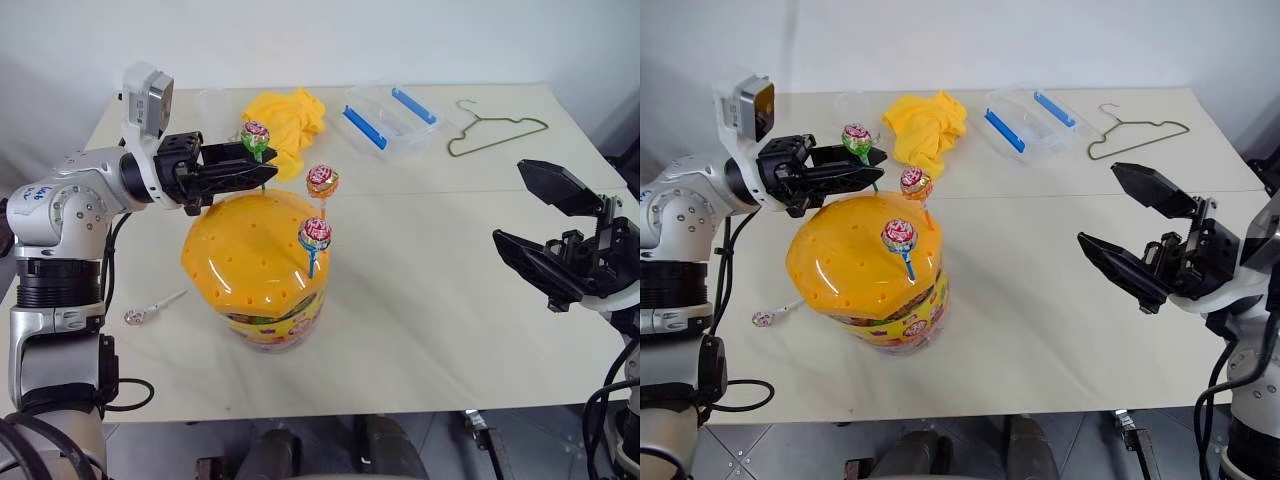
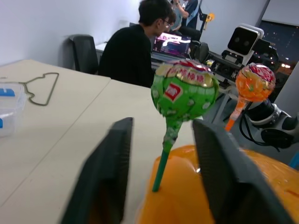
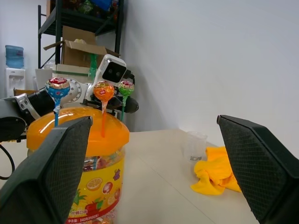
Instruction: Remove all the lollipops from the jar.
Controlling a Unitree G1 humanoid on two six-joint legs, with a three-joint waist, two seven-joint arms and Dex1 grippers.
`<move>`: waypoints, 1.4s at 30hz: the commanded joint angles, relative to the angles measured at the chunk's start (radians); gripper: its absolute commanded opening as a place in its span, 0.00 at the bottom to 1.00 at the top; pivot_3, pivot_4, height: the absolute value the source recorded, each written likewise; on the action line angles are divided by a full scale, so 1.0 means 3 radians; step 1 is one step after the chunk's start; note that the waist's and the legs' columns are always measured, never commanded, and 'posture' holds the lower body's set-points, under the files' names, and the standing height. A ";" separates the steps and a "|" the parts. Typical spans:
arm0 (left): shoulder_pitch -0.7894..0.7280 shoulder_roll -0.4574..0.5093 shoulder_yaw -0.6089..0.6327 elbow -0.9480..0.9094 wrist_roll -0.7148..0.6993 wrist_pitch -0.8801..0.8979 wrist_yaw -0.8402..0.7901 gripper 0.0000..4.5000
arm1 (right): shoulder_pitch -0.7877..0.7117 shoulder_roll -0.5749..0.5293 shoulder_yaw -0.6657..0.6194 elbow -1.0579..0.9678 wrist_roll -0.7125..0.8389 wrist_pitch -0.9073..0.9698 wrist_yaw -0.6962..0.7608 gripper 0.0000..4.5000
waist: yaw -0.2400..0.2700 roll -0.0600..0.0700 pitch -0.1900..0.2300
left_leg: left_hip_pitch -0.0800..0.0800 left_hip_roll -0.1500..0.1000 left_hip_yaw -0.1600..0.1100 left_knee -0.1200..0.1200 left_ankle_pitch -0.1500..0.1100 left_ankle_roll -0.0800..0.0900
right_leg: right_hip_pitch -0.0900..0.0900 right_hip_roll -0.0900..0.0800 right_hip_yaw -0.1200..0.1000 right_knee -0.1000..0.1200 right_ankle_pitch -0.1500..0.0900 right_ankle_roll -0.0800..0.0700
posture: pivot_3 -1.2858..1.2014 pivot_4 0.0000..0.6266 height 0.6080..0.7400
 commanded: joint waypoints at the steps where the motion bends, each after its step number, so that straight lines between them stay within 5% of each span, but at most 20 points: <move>1: -0.0124 0.0019 0.0089 -0.0072 -0.0021 0.0048 0.0007 0.11 | -0.0047 -0.0002 -0.0005 -0.0054 0.0023 -0.0067 0.0023 1.00 | 0.0003 0.0000 0.0000 | 0.0000 0.0000 -0.0001 0.0001 0.0000 0.0000 | 0.0000 0.0000 0.0000 0.0000 0.0000 0.0000 | 0.52 0.24 1.00; 3: -0.0215 -0.0069 0.0259 -0.0033 -0.0136 0.0085 0.0167 0.01 | -0.0086 0.0002 0.0028 -0.0024 0.0021 -0.0068 0.0033 1.00 | 0.0010 0.0000 0.0000 | -0.0002 0.0000 -0.0002 0.0002 0.0000 0.0000 | 0.0000 0.0000 0.0001 0.0000 0.0000 0.0000 | 0.52 0.24 1.00; 6: -0.0335 -0.0163 0.0587 0.0033 -0.0309 0.0128 0.0436 0.01 | -0.0148 0.0015 0.0076 0.0020 0.0026 -0.0061 0.0052 1.00 | 0.0013 -0.0002 0.0001 | -0.0008 0.0000 -0.0009 0.0012 -0.0001 0.0000 | 0.0000 -0.0001 0.0000 0.0001 0.0000 0.0000 | 0.52 0.24 1.00; 11: -0.0326 0.0211 0.1208 0.0283 -0.0533 0.0483 0.0854 0.01 | -0.0332 0.0067 0.0245 0.0141 0.0023 -0.0045 0.0143 1.00 | -0.0031 -0.0001 0.0001 | -0.0005 0.0001 -0.0009 0.0008 -0.0003 -0.0003 | -0.0004 0.0004 -0.0002 0.0003 0.0000 0.0000 | 0.52 0.24 1.00; 15: 0.0828 0.1186 0.1373 0.0328 -0.0058 0.0610 0.0590 0.01 | -0.0480 0.0102 0.0406 0.0199 0.0019 -0.0018 0.0259 1.00 | -0.0128 0.0006 0.0000 | 0.0011 -0.0001 -0.0008 -0.0012 -0.0003 -0.0004 | -0.0006 0.0006 0.0005 0.0005 -0.0001 -0.0001 | 0.52 0.24 1.00; 19: 0.2311 0.1535 0.2148 0.0302 0.0232 0.0630 0.0346 0.01 | -0.0536 0.0089 0.0529 0.0285 -0.0061 -0.0021 0.0439 1.00 | -0.0114 0.0004 0.0003 | 0.0018 -0.0004 -0.0014 -0.0023 -0.0004 -0.0005 | -0.0010 0.0007 0.0016 0.0001 -0.0003 -0.0005 | 0.52 0.24 1.00; 23: 0.3647 0.1320 0.2651 -0.0004 0.0538 0.0375 0.0131 0.01 | -0.0574 0.0078 0.0625 0.0395 -0.0139 -0.0023 0.0616 1.00 | -0.0046 0.0001 0.0003 | 0.0009 -0.0005 -0.0018 -0.0020 -0.0011 0.0002 | -0.0012 0.0002 0.0027 -0.0005 -0.0003 -0.0006 | 0.52 0.24 1.00; 26: 0.4076 0.1006 0.2795 0.0039 0.0728 0.0045 0.0350 0.01 | -0.0598 0.0070 0.0716 0.0466 -0.0228 -0.0039 0.0757 1.00 | 0.0040 0.0001 0.0003 | 0.0011 -0.0007 -0.0018 -0.0019 -0.0014 0.0007 | 0.0001 -0.0003 0.0023 -0.0029 -0.0002 -0.0003 | 0.52 0.24 1.00; 42: 0.3988 0.0454 0.2344 -0.0174 0.0673 -0.0247 0.0622 0.06 | -0.0539 -0.0010 0.0786 0.0492 -0.0440 -0.0031 0.0925 1.00 | 0.0012 -0.0007 -0.0002 | 0.0012 -0.0003 -0.0019 -0.0019 -0.0015 0.0003 | -0.0001 0.0001 0.0020 -0.0020 0.0000 -0.0004 | 0.52 0.24 1.00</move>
